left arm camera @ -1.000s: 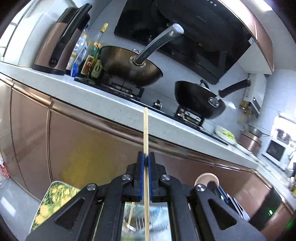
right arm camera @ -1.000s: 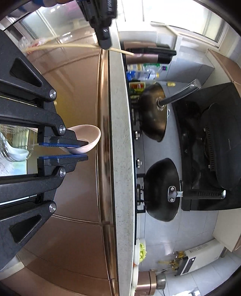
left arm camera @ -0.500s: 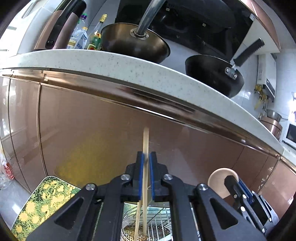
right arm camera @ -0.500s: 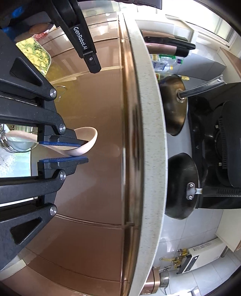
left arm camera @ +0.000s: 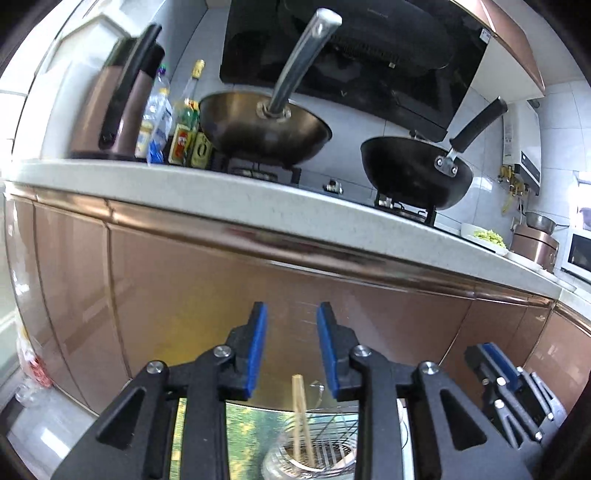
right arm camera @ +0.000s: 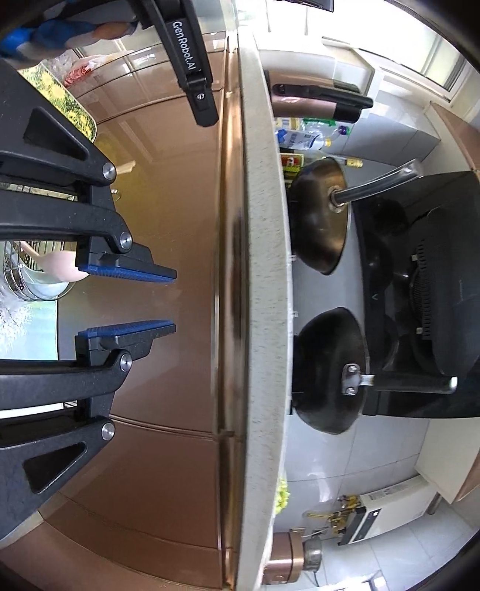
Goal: Organize utensils
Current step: 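Lower the pink spoon and chopstick into the glass holder and open both tools, then grasp the white spoon with the right tool while the left tool grasps a wooden chopstick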
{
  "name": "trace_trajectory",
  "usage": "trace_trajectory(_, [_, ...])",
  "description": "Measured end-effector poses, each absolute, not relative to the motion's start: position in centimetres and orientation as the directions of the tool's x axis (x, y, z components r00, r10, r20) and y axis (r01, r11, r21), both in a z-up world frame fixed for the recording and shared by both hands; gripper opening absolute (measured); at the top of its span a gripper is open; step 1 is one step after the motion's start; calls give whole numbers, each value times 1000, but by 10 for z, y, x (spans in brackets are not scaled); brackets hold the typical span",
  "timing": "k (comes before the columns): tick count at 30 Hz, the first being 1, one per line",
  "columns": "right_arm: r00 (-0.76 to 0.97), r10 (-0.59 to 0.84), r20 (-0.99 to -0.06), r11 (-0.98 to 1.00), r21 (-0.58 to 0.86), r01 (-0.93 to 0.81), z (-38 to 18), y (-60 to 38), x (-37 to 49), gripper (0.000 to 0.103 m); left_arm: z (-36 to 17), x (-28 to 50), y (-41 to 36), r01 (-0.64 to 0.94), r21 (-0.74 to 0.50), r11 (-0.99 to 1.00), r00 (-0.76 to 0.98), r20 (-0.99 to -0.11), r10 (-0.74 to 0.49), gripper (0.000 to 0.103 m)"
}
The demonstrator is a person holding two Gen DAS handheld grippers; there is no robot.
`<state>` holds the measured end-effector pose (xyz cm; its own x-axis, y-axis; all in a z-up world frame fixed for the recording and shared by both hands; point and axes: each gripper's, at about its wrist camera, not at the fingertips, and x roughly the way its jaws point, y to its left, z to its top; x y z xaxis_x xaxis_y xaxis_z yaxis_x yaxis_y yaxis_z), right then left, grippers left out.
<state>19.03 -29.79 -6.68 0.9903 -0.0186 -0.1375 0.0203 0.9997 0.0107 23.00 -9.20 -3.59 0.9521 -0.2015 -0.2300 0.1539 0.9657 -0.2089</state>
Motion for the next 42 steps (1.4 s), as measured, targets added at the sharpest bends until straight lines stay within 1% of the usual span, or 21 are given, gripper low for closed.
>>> trace_trajectory(3, [991,-13,-132,1000,17,16,-55,-297,175,21,-23,215,-81,130,-164,978,956,-240,-167,27])
trace_trajectory(6, [989,0,-146,1000,27,4,-48,-297,160,21,-15,200,-67,102,-132,986,955,-264,-134,27])
trace_trajectory(10, [984,18,-176,999,40,-11,-42,-298,144,21,-8,182,-45,57,-107,993,945,-316,-89,27])
trace_trajectory(12, [981,31,-194,999,44,-23,-41,-298,134,21,-7,176,-37,37,-84,996,931,-358,-64,27])
trace_trajectory(15, [972,54,-227,997,63,-40,-42,-300,120,21,-13,169,-28,17,-36,999,891,-453,-31,27])
trace_trajectory(18, [957,76,-278,994,96,-51,-51,-305,108,22,-30,166,-22,47,1,999,813,-582,-37,27])
trace_trajectory(22, [905,130,-405,987,139,-80,-83,-309,97,22,-76,163,-7,91,-24,996,651,-756,-78,27])
trace_trajectory(25, [850,181,-495,979,175,-107,-113,-310,92,22,-114,161,7,80,-47,996,542,-836,-83,27])
trace_trajectory(27, [805,214,-553,974,188,-129,-134,-309,88,22,-136,161,15,70,-75,995,480,-872,-99,27])
trace_trajectory(31, [738,259,-623,964,209,-161,-164,-306,85,22,-170,161,32,33,-133,991,382,-914,-136,27])
trace_trajectory(34, [707,280,-650,959,224,-174,-175,-304,87,23,-188,165,41,-5,-171,985,332,-930,-160,27])
trace_trajectory(38, [674,285,-681,958,209,-194,-188,-296,93,23,-205,174,48,-48,-215,975,287,-938,-193,27])
trace_trajectory(42, [625,325,-709,945,221,-241,-197,-287,104,23,-220,186,53,-101,-254,962,252,-942,-222,27])
